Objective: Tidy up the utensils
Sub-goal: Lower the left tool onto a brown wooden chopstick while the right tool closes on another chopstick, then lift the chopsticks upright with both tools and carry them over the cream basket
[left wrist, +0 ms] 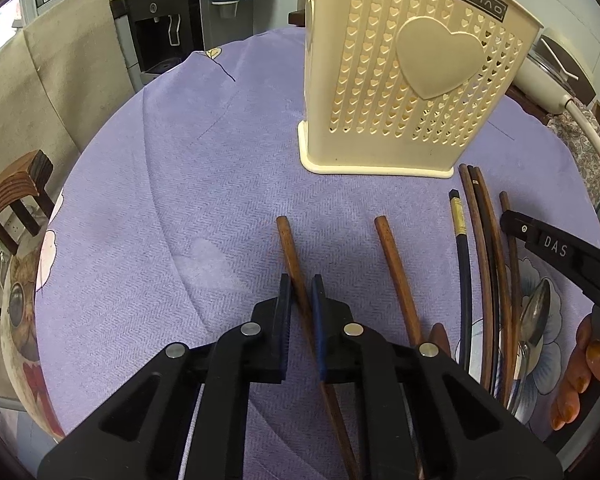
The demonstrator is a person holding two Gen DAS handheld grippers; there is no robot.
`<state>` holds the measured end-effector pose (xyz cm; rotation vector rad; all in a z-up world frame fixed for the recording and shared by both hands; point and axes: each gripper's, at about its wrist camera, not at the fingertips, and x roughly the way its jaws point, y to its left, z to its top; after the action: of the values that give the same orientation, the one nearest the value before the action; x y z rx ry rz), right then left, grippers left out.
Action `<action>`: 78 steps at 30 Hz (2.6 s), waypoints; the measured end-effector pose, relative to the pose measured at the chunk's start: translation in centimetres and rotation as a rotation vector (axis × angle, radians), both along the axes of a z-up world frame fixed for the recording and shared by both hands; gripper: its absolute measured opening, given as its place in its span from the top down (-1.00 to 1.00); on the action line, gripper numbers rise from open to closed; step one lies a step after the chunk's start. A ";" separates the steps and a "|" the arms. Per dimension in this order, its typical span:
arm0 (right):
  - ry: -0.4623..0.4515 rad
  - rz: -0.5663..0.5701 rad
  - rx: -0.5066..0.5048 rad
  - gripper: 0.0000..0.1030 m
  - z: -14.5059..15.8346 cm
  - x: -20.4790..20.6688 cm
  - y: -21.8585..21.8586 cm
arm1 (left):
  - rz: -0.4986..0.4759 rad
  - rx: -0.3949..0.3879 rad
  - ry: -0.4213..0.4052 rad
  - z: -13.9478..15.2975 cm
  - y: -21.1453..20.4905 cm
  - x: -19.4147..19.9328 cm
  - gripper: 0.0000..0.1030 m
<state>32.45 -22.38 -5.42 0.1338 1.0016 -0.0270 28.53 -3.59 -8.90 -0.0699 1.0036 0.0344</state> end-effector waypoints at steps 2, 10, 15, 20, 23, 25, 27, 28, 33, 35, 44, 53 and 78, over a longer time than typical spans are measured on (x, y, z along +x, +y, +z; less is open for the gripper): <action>-0.005 0.003 0.016 0.83 0.0 0.0 -0.2 | 0.001 -0.016 0.002 0.0 0.2 0.2 0.81; -0.075 0.010 0.075 0.83 1.5 -1.0 -0.8 | 0.013 -0.058 -0.037 1.2 1.4 0.4 0.87; -0.164 0.020 0.054 0.86 3.7 -2.2 -0.9 | -0.001 -0.086 -0.080 3.3 2.0 -0.2 0.87; -0.277 0.054 0.029 0.86 6.9 -4.3 -0.9 | -0.028 -0.139 -0.139 6.1 2.6 -1.5 0.87; -0.322 0.076 0.048 0.86 8.7 -5.6 -1.1 | -0.048 -0.160 -0.174 7.9 2.8 -2.5 0.87; -0.351 0.095 0.047 0.86 9.8 -6.6 -1.1 | -0.064 -0.166 -0.206 9.2 2.9 -3.4 0.87; -0.385 0.117 0.039 0.86 11.0 -7.8 -1.2 | -0.080 -0.172 -0.233 10.5 3.1 -4.3 0.87; -0.400 0.129 0.035 0.86 11.5 -8.4 -1.2 | -0.086 -0.172 -0.247 11.1 3.0 -4.9 0.87; -0.459 0.179 0.028 0.86 13.9 -11.0 -2.1 | -0.123 -0.164 -0.319 14.1 3.6 -7.2 0.87; -0.470 0.197 0.027 0.86 14.6 -11.7 -2.5 | -0.133 -0.157 -0.344 15.0 3.7 -8.0 0.87; -0.472 0.226 0.080 0.86 16.9 -12.5 -4.3 | -0.146 -0.158 -0.383 17.5 4.3 -8.8 0.87; -0.509 0.268 0.081 0.86 18.8 -13.0 -3.7 | -0.157 -0.158 -0.409 18.9 4.6 -8.6 0.87; -0.756 0.174 0.100 0.86 31.6 -3.0 0.8 | -0.069 -0.129 -0.638 35.6 3.2 1.9 0.87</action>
<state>29.44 -21.59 26.21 0.1327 0.2557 0.2191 30.46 -0.43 26.71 -0.1532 0.3692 -0.1112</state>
